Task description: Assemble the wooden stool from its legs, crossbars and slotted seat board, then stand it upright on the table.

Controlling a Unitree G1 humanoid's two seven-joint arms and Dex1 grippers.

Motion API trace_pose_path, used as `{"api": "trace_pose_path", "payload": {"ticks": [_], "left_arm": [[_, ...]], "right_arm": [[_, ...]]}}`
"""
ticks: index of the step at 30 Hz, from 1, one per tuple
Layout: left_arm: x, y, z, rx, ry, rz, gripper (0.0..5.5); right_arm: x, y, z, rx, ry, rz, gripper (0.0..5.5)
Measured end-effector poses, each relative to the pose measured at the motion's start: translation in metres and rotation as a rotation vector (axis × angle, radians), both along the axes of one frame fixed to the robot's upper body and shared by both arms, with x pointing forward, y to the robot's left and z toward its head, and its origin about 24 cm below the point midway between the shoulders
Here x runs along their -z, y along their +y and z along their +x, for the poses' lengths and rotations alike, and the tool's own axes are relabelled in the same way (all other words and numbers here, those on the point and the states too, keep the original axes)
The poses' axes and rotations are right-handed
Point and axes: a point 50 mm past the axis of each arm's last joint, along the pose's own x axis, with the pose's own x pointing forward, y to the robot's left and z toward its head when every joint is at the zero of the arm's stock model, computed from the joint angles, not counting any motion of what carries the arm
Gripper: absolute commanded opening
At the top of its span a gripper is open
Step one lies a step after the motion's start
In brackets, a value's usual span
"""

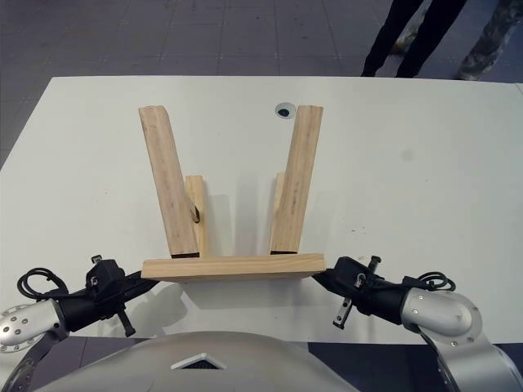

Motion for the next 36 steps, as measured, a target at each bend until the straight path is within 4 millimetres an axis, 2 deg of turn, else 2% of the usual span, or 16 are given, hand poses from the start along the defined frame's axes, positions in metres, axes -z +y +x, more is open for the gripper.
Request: {"api": "trace_pose_path", "payload": {"ticks": [5,9,11,19,25,31,36], "left_arm": [[0.003,-0.001,-0.001,0.019,0.000,0.013,0.10],[0.020,0.009,0.002,0.021,0.009,0.151,0.10],[0.022,0.011,0.003,0.005,0.005,0.179,0.10],[0.023,0.014,0.008,-0.033,-0.002,0.212,0.10],[0.021,0.011,0.008,-0.029,0.005,0.190,0.10],[0.022,0.011,0.003,-0.032,0.044,0.175,0.10],[0.022,0.011,0.005,-0.038,0.046,0.179,0.10]], "right_arm": [[-0.014,-0.001,0.002,0.005,-0.043,0.007,0.13],[-0.016,0.004,0.000,-0.032,-0.032,0.049,0.13],[-0.016,0.004,0.001,-0.034,-0.033,0.049,0.13],[-0.006,-0.004,0.002,-0.018,-0.014,0.023,0.13],[0.007,-0.018,0.006,0.018,-0.005,-0.048,0.13],[0.014,-0.008,0.012,-0.024,-0.011,-0.041,0.13],[0.021,0.002,0.009,-0.060,0.020,-0.011,0.13]]}}
